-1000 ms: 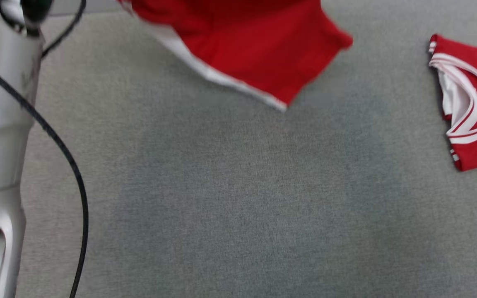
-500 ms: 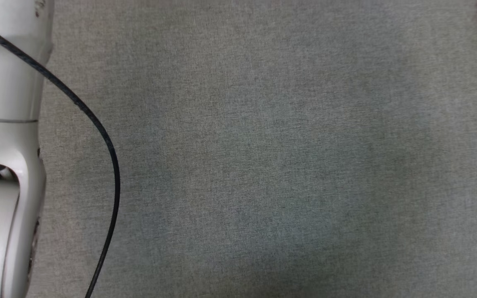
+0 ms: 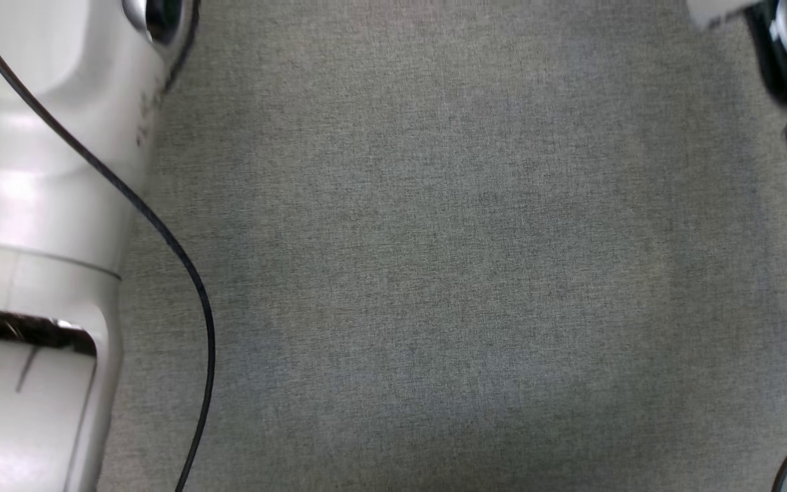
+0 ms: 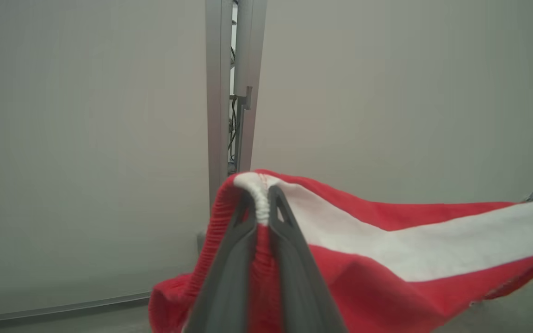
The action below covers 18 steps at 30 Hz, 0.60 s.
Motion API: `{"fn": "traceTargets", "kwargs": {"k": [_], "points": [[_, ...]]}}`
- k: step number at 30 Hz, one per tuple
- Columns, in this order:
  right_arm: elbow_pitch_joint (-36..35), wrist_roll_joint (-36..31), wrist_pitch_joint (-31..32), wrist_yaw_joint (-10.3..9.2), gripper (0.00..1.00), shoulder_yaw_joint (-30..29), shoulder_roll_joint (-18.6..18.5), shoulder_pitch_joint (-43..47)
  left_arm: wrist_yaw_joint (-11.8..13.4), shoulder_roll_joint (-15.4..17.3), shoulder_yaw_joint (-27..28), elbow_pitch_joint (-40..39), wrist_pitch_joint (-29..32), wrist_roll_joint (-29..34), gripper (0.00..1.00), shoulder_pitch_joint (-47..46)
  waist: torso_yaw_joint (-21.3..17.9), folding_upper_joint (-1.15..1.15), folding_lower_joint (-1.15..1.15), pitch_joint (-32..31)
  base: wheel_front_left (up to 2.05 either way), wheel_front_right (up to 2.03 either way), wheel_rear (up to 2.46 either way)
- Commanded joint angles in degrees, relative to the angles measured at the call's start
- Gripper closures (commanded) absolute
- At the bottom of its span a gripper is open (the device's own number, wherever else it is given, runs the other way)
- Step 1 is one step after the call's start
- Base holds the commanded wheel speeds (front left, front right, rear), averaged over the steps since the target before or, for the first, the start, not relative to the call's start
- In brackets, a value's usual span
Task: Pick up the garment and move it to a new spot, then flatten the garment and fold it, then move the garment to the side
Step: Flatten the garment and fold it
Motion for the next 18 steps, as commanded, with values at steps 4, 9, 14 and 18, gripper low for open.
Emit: {"fn": "traceTargets", "kwargs": {"k": [4, 9, 14, 18], "points": [[0.49, 2.35, -0.24, -0.02, 1.00, 2.79, -1.70, 4.44, -1.33, 0.47, -0.28, 1.65, -0.21, 0.01, 1.00, 3.99, 1.00, 0.00, 0.00, -2.56, 0.00, 0.00, 0.00], [2.67, 5.18, -0.24, -0.02, 1.00, 5.91, -3.03, 8.94, -3.12, 0.62, -2.85, 5.96, 2.76, -0.49, 1.00, 7.94, 2.08, 0.00, 0.00, -5.74, 0.00, 0.00, 0.00], [4.63, 7.39, -0.24, -0.02, 1.00, 9.52, -3.92, 11.79, -4.01, 0.64, -5.13, 8.10, 8.10, -1.96, 1.00, 11.41, 2.89, 0.00, 0.00, -7.67, 0.00, 0.00, 0.00], [6.27, 9.09, -0.24, -0.02, 1.00, 14.21, -4.97, 13.00, -4.09, 0.73, -9.10, 7.21, 11.93, -2.73, 1.00, 14.15, 3.58, 0.00, 0.00, -9.19, 0.00, 0.00, 0.00]]}}
